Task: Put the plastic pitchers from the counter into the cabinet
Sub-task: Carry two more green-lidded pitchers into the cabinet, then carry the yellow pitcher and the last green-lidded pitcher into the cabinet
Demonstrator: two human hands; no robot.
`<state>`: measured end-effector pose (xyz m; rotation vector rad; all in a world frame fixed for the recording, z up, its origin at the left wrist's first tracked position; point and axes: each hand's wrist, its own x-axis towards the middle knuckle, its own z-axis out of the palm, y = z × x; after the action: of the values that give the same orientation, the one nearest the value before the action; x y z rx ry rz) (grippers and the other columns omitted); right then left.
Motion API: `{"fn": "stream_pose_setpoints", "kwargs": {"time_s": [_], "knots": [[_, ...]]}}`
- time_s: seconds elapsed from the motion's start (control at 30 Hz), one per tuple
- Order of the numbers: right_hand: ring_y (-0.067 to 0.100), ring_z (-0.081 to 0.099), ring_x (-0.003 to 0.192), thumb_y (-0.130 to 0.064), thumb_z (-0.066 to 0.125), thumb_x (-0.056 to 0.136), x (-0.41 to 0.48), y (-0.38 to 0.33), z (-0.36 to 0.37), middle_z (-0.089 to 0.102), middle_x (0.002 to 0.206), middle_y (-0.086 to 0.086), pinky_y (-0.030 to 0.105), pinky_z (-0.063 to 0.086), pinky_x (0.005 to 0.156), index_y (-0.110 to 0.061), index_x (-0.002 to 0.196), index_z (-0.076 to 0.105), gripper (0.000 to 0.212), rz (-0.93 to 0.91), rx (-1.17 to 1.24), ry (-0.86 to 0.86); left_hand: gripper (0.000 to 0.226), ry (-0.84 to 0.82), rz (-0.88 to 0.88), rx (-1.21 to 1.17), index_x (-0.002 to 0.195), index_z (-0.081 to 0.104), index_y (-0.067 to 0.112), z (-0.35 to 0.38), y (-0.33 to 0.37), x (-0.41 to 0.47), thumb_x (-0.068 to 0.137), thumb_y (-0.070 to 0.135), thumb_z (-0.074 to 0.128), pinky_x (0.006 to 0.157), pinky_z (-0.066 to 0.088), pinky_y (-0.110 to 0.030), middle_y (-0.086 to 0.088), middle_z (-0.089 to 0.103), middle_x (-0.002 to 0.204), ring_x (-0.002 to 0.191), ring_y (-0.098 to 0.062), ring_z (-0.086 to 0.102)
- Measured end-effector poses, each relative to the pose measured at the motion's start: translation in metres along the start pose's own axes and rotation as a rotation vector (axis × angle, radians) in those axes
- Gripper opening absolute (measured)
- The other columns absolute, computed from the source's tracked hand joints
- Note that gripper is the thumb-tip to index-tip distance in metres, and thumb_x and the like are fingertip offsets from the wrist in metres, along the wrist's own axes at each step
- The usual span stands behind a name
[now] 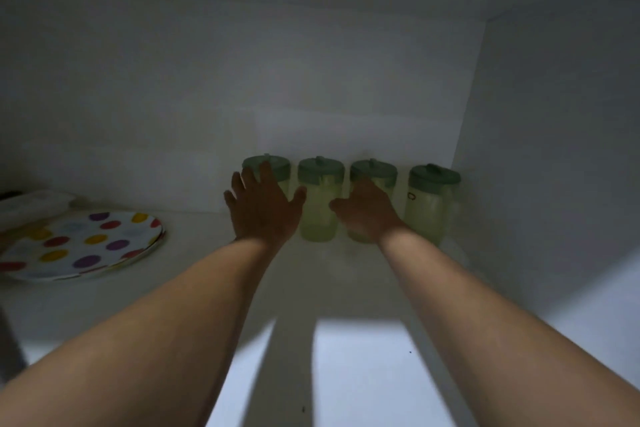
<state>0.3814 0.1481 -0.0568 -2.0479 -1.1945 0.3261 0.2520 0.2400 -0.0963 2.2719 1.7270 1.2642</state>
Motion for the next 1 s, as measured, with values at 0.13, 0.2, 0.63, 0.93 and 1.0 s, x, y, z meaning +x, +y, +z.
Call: {"fn": "stream_pose_setpoints", "kwargs": {"time_s": [0.13,0.2,0.63,0.93,1.0], "knots": [[0.029,0.049,0.133,-0.030,0.060,0.094,-0.047,-0.015,-0.026,0.044,0.152,0.013,0.026,0.042,0.094,-0.008,0.151,0.033,0.067,-0.034,-0.179,0.007,0.085,-0.107,0.129,0.047,0.155,0.018,0.019,-0.049,0.007,-0.021,0.089,0.065,0.045,0.119,0.015,-0.054,-0.015,0.019,0.161,0.149,-0.035,0.011],[0.029,0.046,0.136,-0.031,0.062,0.093,-0.068,-0.027,-0.034,0.041,0.154,0.013,0.024,0.040,0.097,-0.010,0.152,0.032,0.069,-0.068,-0.224,0.023,0.082,-0.150,0.198,0.065,0.156,0.011,0.020,-0.078,0.007,-0.033,0.092,0.063,0.040,0.120,0.012,-0.051,-0.015,0.012,0.163,0.150,-0.033,0.008],[0.039,0.040,0.138,-0.044,0.055,0.096,-0.212,-0.116,-0.048,0.041,0.151,0.018,0.050,0.040,0.111,-0.012,0.151,0.032,0.068,-0.310,-0.283,0.102,0.058,0.017,0.375,0.184,0.145,0.040,0.016,-0.262,-0.016,-0.129,0.097,0.048,0.042,0.098,0.046,-0.039,-0.010,0.051,0.142,0.131,-0.027,0.046],[0.039,0.035,0.140,-0.038,0.053,0.094,-0.329,-0.197,0.006,0.040,0.149,0.019,0.052,0.036,0.112,-0.013,0.147,0.034,0.062,-0.562,-0.237,-0.034,0.054,0.140,0.167,0.411,0.138,0.052,0.008,-0.395,-0.117,-0.209,0.096,0.040,0.040,0.106,0.041,-0.038,-0.011,0.060,0.134,0.126,-0.028,0.051],[0.039,0.035,0.139,-0.039,0.053,0.094,-0.357,-0.216,0.026,0.040,0.148,0.018,0.053,0.037,0.110,-0.014,0.148,0.034,0.063,-0.604,-0.226,-0.084,0.058,0.131,0.088,0.475,0.140,0.048,0.010,-0.425,-0.151,-0.228,0.095,0.042,0.033,0.109,0.038,-0.042,-0.012,0.057,0.137,0.129,-0.029,0.048]]}}
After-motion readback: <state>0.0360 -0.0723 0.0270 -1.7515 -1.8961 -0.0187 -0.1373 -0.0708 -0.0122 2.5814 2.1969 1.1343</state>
